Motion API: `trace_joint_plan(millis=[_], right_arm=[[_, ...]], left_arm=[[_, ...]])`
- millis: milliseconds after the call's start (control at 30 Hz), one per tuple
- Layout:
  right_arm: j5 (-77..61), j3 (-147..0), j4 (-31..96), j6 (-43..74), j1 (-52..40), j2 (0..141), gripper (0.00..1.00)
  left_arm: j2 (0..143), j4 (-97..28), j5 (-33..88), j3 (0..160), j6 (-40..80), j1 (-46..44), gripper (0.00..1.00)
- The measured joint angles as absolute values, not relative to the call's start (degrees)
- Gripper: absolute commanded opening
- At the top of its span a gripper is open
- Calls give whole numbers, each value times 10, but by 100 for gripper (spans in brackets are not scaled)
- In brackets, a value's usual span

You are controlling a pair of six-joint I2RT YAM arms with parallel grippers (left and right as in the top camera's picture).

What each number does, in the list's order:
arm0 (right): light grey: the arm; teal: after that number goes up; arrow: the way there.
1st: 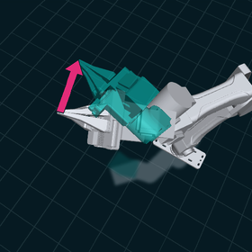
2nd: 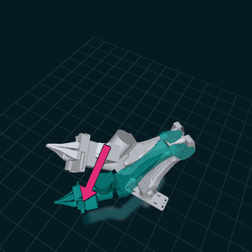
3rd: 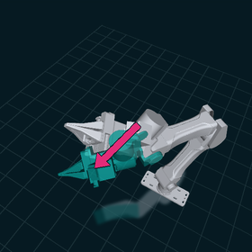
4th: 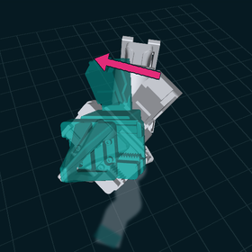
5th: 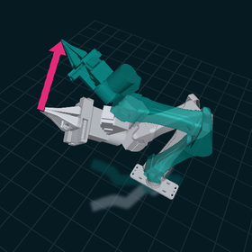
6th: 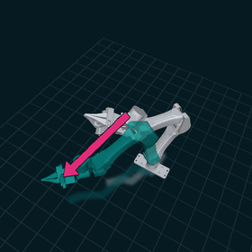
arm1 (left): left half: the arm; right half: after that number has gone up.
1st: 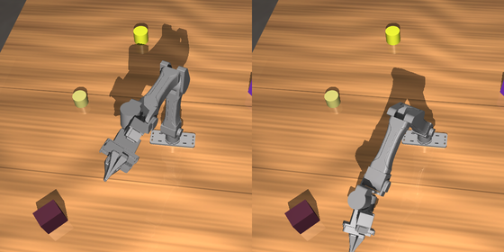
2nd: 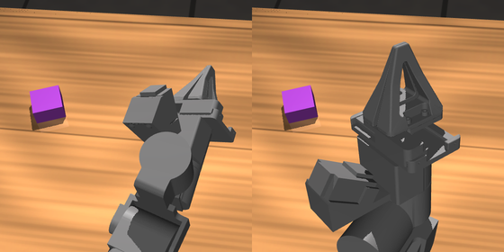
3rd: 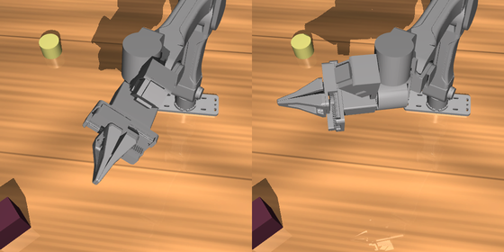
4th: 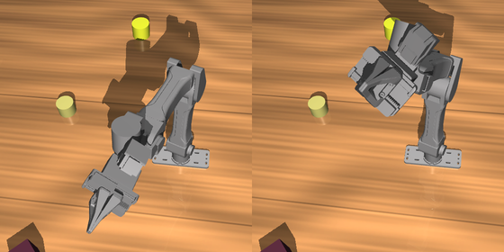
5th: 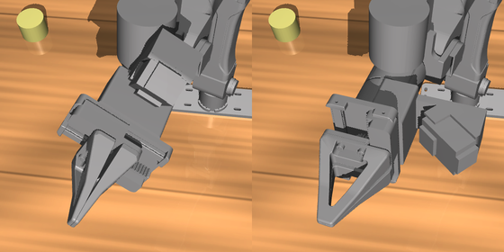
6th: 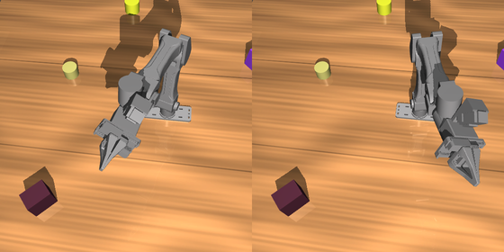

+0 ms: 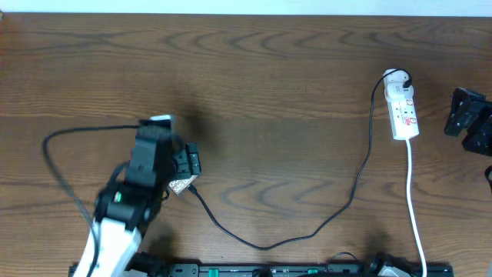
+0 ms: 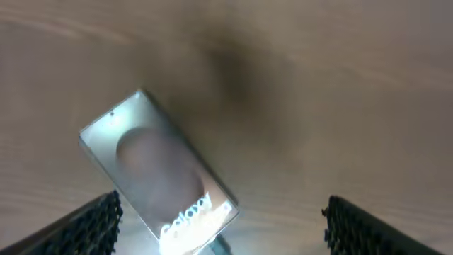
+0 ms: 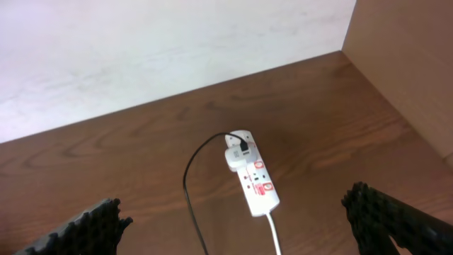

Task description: Plug charger to phone and switch on socket

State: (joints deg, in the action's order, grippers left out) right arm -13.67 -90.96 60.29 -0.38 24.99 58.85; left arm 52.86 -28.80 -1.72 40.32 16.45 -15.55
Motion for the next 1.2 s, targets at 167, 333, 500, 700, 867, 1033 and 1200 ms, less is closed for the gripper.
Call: trace_joint_plan(millis=[167, 333, 500, 700, 867, 1033, 1200], right_arm=[[-137, -910, 612, -4, 250, 588, 99], [-137, -910, 646, -4, 250, 589, 99], [-137, -910, 688, -4, 250, 588, 99], [-137, -910, 735, -4, 250, 588, 99], [-137, -910, 759, -4, 250, 588, 99], [-137, -910, 764, -4, 250, 588, 99], [-137, -910, 765, -4, 250, 588, 99]], left_arm=[[409, -59, -41, 292, 166, -154, 68], [331, 144, -52, 202, 166, -123, 59], [274, 210, -55, 149, 165, -73, 59], [203, 211, -46, 126, 163, -18, 68], [146, 212, -44, 107, 163, 6, 91], [92, 211, -42, 63, 165, 14, 93], [51, 210, -42, 24, 165, 15, 93]])
